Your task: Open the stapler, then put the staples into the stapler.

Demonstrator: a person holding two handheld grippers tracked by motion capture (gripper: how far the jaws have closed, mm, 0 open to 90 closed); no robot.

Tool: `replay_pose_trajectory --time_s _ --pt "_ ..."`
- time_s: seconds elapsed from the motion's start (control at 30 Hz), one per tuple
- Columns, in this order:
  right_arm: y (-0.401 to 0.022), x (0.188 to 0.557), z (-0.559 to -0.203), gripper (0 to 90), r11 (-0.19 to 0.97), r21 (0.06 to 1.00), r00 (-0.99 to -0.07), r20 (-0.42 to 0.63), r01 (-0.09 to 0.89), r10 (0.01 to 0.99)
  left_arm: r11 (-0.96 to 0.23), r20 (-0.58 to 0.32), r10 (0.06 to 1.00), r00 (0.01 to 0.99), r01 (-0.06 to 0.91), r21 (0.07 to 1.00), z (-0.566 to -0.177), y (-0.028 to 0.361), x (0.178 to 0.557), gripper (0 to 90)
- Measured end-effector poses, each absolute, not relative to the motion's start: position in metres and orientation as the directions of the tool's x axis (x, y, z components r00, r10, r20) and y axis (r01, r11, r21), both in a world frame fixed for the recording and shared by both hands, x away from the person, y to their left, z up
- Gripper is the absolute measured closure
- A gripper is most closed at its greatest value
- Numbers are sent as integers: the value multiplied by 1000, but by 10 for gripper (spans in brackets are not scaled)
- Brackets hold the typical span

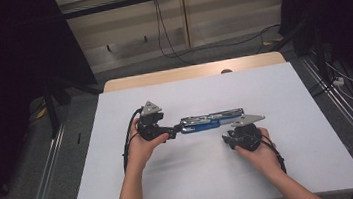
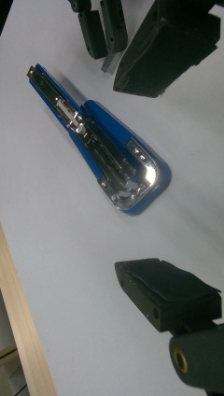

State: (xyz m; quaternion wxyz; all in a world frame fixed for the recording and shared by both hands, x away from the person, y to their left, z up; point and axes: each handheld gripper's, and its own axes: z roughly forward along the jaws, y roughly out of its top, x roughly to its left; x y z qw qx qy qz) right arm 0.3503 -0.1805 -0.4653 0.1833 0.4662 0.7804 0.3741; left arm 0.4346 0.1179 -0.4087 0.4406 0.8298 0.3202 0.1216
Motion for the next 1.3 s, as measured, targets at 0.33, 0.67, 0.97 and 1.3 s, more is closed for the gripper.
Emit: replay_pose_trajectory --time_s 0.33,0.67,0.97,1.3 --pt "-180 355 -466 781 300 754 -506 49 584 861 -402 -77 643 762 421 813 -406 120 433 119" --pt "-185 361 -464 788 319 741 -543 73 591 836 -392 -82 646 759 422 818 -405 123 434 118" --pt "-194 370 -446 788 351 769 -611 64 535 789 -378 -91 652 753 426 822 -403 131 434 116" --pt "-191 388 -422 788 410 784 -688 30 466 725 -350 -106 664 741 432 831 -400 139 433 112"
